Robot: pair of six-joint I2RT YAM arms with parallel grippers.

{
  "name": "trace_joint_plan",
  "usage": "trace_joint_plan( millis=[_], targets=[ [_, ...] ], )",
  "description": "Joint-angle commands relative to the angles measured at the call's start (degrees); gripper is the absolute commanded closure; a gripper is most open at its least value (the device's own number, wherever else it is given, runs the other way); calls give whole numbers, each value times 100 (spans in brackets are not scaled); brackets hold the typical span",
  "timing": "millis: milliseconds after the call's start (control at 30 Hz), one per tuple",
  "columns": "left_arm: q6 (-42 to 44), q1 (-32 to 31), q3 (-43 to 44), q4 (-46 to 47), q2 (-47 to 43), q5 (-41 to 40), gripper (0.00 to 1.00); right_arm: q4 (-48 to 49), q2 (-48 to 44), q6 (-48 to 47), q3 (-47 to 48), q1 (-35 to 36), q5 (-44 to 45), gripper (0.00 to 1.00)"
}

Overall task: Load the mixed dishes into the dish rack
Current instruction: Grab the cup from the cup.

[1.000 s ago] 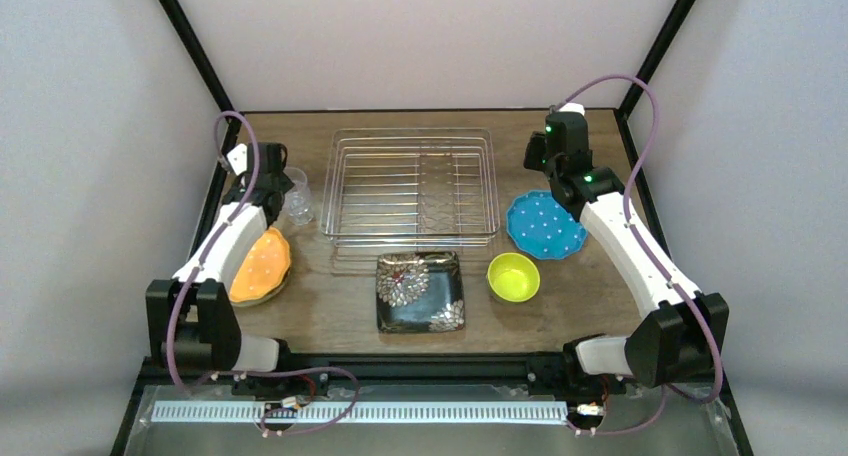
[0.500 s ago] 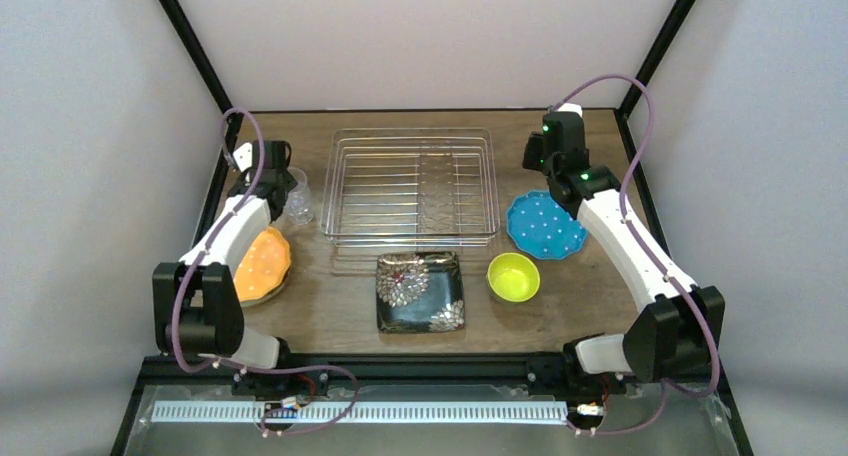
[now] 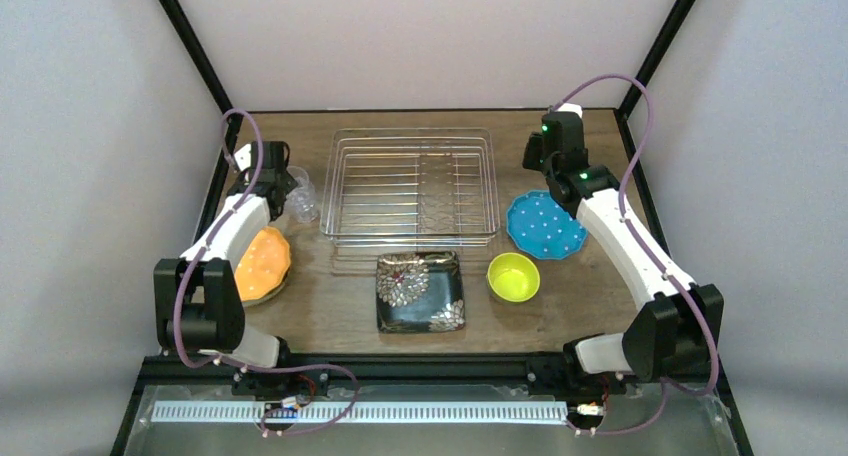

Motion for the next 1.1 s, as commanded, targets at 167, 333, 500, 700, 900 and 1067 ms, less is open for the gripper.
trace_joint_plan(
  millis=[167, 333, 500, 700, 900, 1067],
  targets=[
    [19, 31, 171, -52, 77, 104, 97, 69, 203, 38, 124, 21, 81, 1],
    [13, 31, 203, -95, -13, 105, 97, 84, 211, 41, 115, 15, 61, 1],
    [-14, 36, 234, -123, -157, 61, 97, 93, 195, 32, 101, 23, 63, 1],
    [-23, 34, 296, -172, -332, -10, 97, 98, 164, 32, 144, 18, 59, 1],
    [-32, 32, 395, -239, -467, -54, 97, 79, 137, 51, 193, 21, 32, 1],
    [-40, 36, 493, -300, -571, -46, 97, 62, 91, 55, 202, 21, 10, 1]
  ],
)
